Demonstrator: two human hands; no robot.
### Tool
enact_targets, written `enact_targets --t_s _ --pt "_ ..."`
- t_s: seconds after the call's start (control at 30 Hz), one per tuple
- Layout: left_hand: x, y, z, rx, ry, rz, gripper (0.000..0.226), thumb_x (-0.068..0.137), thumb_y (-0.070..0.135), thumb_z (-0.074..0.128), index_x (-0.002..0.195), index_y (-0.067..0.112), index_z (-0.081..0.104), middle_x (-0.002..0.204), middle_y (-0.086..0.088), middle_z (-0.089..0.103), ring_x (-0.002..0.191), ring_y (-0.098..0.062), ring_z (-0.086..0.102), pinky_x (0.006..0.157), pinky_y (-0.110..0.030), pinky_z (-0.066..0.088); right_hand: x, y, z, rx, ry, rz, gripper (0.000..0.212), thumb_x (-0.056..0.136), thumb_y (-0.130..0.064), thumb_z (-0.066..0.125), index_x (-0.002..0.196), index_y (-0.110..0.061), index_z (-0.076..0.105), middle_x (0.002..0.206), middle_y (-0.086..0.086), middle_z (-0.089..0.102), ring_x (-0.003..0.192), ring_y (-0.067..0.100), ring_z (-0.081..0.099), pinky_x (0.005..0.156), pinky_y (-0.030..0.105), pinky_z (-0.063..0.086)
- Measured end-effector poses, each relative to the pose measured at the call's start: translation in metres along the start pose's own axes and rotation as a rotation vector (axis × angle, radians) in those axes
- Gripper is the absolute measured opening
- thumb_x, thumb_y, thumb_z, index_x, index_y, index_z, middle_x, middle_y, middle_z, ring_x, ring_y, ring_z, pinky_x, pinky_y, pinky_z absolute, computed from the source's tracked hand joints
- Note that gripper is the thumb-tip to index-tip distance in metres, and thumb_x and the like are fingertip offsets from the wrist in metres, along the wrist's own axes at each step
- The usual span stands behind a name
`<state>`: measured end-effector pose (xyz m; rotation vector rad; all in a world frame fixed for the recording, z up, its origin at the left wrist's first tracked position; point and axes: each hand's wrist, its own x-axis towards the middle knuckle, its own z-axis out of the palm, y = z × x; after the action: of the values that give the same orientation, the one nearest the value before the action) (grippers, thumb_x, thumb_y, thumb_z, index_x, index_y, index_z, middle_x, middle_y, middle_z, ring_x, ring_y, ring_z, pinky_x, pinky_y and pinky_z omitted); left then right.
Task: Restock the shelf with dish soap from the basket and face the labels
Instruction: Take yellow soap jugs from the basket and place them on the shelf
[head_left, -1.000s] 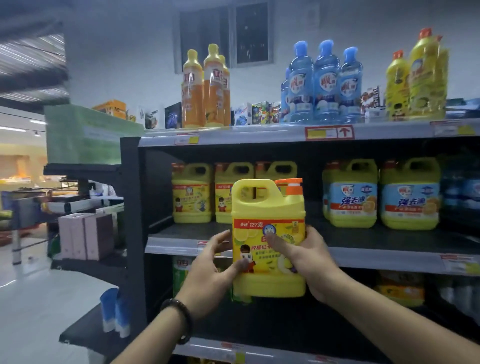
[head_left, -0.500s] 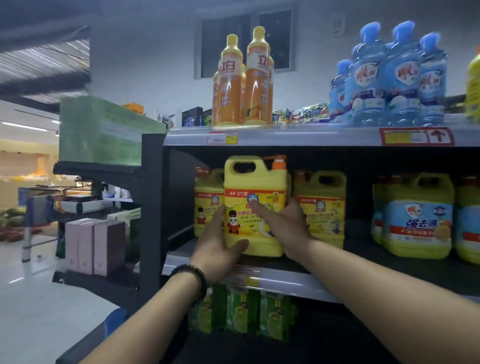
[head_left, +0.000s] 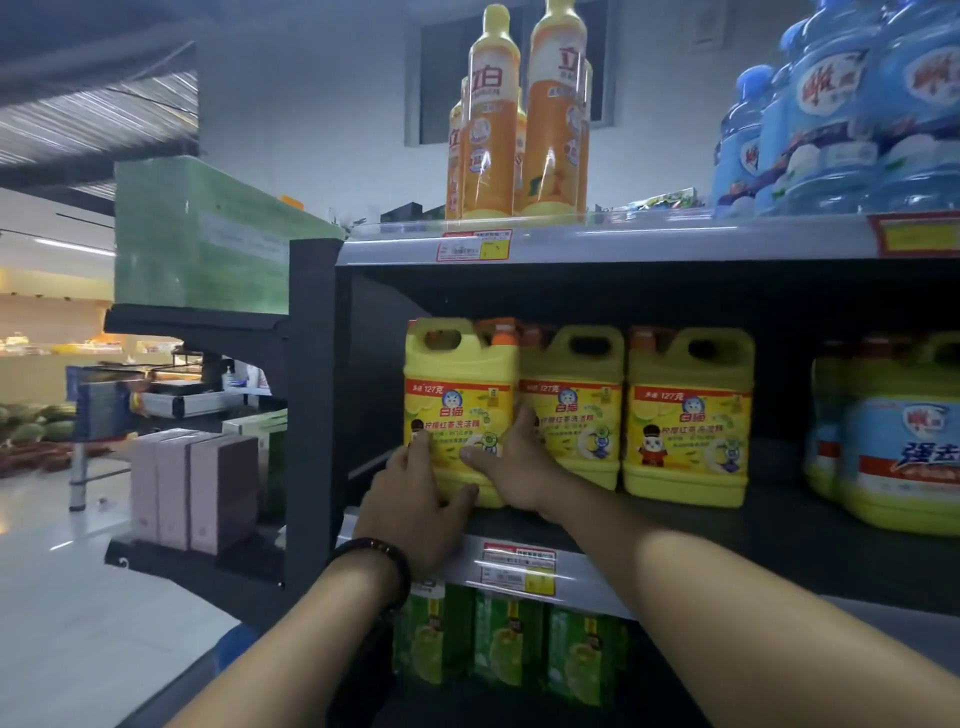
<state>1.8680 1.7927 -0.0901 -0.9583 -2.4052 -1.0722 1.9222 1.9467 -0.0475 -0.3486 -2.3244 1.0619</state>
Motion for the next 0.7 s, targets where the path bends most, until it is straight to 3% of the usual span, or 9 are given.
enact_targets --t_s 0.13,0.3,0.43,0.53,0.6,0.7 --pt "-0.001 -0.003 0.001 0.112 -0.017 0.025 0.092 0.089 0.067 0.049 0.163 0.020 0.021 0.157 -0.009 0.042 0.138 -0.033 0.047 0.113 -0.049 0.044 0.007 -0.006 0.006 -0.046 -0.013 0.032 0.080 0.098 -0.038 0.077 0.150 -0.016 0.020 0.152 0.009 0.049 0.139 0.030 0.052 0.112 0.043 0.043" --pt "-0.012 0.003 0.002 0.193 0.018 0.072 0.065 0.101 0.057 0.050 0.156 0.024 0.037 0.148 -0.004 0.052 0.132 -0.029 0.051 0.108 -0.044 0.046 0.001 -0.016 0.003 -0.173 -0.017 0.070 0.080 0.100 -0.036 0.074 0.155 -0.007 0.024 0.154 0.016 0.051 0.140 0.034 0.053 0.109 0.040 0.044" --pt "-0.027 0.014 -0.010 0.293 0.013 0.112 0.056 0.102 0.057 0.047 0.150 0.027 0.047 0.143 -0.002 0.058 0.130 -0.027 0.053 0.107 -0.043 0.046 -0.023 -0.020 -0.014 -0.309 -0.009 0.034 0.061 0.103 -0.040 0.069 0.147 -0.006 0.043 0.143 0.016 0.061 0.128 0.035 0.062 0.091 0.034 0.047" --pt "-0.048 0.027 -0.029 0.353 0.018 0.172 0.042 0.097 0.054 0.053 0.135 0.036 0.058 0.132 0.005 0.061 0.124 -0.025 0.054 0.100 -0.042 0.048 -0.055 -0.022 -0.036 -0.374 -0.002 -0.063 0.036 0.103 -0.038 0.067 0.127 -0.013 0.056 0.124 0.009 0.067 0.104 0.026 0.065 0.079 0.036 0.052" --pt "-0.071 0.041 -0.041 0.341 0.036 0.195 0.033 0.093 0.051 0.055 0.122 0.036 0.063 0.121 0.006 0.064 0.118 -0.026 0.056 0.096 -0.041 0.050 -0.086 -0.024 -0.055 -0.412 -0.011 -0.104 0.024 0.102 -0.035 0.066 0.115 -0.015 0.063 0.114 0.004 0.069 0.098 0.022 0.065 0.083 0.039 0.058" --pt "-0.112 0.062 -0.049 0.285 -0.001 0.191 0.022 0.097 0.048 0.057 0.109 0.031 0.062 0.107 0.004 0.064 0.107 -0.024 0.060 0.090 -0.040 0.052 -0.140 -0.023 -0.082 -0.446 -0.061 -0.125 0.017 0.101 -0.037 0.069 0.114 -0.026 0.065 0.111 -0.003 0.069 0.100 0.018 0.067 0.089 0.040 0.060"
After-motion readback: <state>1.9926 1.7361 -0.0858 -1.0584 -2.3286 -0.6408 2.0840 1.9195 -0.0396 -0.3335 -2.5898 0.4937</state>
